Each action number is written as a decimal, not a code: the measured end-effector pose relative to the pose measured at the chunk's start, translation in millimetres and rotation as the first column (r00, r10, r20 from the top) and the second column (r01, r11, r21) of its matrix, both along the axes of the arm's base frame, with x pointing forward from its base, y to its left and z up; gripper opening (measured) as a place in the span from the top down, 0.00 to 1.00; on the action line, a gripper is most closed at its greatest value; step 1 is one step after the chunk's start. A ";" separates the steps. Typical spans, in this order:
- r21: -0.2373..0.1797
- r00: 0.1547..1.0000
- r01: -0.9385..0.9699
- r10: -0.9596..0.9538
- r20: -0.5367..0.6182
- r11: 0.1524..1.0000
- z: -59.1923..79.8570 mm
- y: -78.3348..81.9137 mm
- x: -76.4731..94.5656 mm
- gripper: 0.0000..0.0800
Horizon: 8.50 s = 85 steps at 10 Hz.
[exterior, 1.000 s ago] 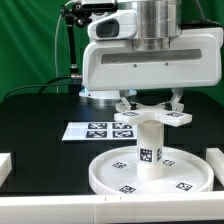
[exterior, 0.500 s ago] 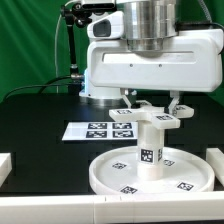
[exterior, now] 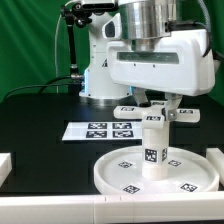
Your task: Assemble round table
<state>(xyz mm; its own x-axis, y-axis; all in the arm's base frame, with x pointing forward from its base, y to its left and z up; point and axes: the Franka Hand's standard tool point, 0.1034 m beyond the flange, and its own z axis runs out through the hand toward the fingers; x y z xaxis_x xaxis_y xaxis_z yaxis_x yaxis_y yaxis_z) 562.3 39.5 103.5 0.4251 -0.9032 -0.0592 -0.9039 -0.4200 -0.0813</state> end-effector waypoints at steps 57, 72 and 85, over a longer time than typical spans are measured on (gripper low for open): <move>-0.050 -0.581 -0.814 0.814 0.023 -0.579 9.9 -0.9 -2.6 0.19; -0.032 -0.407 -0.913 0.913 0.017 -0.407 4.5 -3.4 -0.4 0.46; 0.025 0.818 -0.575 0.575 -0.009 0.818 3.2 0.2 -0.1 0.46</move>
Offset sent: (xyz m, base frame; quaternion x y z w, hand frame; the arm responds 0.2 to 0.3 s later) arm -0.0020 -0.0015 -0.0077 -0.0188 0.0042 0.2783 0.9603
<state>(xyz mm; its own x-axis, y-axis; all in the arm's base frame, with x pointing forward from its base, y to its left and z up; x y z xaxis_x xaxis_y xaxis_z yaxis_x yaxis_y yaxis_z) 562.2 39.7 106.7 0.8655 -0.4935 -0.0852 -0.4998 -0.8621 -0.0839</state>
